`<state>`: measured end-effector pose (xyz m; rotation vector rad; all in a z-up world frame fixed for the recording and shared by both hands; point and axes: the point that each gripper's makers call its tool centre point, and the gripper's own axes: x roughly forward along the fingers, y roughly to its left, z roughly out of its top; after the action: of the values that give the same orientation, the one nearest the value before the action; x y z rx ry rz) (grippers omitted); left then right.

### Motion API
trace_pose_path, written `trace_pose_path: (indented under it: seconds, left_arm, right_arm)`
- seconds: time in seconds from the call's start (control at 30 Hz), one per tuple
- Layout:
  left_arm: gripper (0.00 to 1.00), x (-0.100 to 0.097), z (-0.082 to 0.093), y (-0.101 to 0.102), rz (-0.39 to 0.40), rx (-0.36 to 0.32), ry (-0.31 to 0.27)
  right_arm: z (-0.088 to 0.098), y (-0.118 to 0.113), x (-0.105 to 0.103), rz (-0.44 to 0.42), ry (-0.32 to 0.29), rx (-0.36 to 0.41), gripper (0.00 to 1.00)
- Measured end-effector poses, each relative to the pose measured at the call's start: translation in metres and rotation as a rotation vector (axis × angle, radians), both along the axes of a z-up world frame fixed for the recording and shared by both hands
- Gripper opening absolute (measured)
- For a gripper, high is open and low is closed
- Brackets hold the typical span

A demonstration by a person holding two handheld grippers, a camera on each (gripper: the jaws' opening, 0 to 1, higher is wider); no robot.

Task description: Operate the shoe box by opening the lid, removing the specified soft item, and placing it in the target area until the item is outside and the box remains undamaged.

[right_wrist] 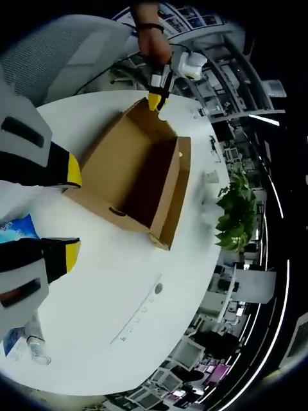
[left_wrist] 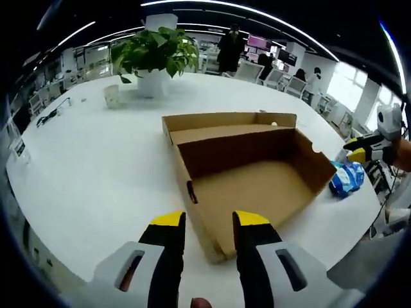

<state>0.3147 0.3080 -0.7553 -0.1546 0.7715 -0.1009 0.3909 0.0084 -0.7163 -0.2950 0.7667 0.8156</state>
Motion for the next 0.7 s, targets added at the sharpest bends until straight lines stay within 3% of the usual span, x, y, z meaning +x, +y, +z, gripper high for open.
trace_pose_path:
  seconds: [0.1, 0.2, 0.3, 0.47, 0.6, 0.7]
  left_arm:
    - [0.29, -0.001, -0.009, -0.001, 0.021, -0.01, 0.042]
    - [0.28, -0.006, -0.017, 0.002, 0.1, -0.035, 0.104]
    - [0.26, -0.004, -0.02, 0.0, 0.097, -0.027, 0.096]
    - [0.13, -0.008, -0.023, -0.001, 0.112, -0.024, 0.097]
    - [0.11, -0.01, -0.022, -0.001, 0.088, 0.08, 0.078]
    - [0.11, -0.011, -0.02, -0.001, 0.073, 0.119, 0.079]
  right_arm:
    - [0.0, 0.002, 0.0, -0.003, 0.001, 0.004, 0.27]
    - [-0.001, 0.002, -0.003, -0.011, 0.005, 0.006, 0.27]
    - [0.0, 0.002, -0.006, -0.023, 0.009, 0.014, 0.27]
    - [0.002, -0.003, -0.009, -0.056, 0.01, 0.033, 0.27]
    - [0.006, -0.007, -0.016, -0.125, 0.007, 0.074, 0.27]
    - [0.006, -0.006, -0.024, -0.164, 0.003, 0.104, 0.27]
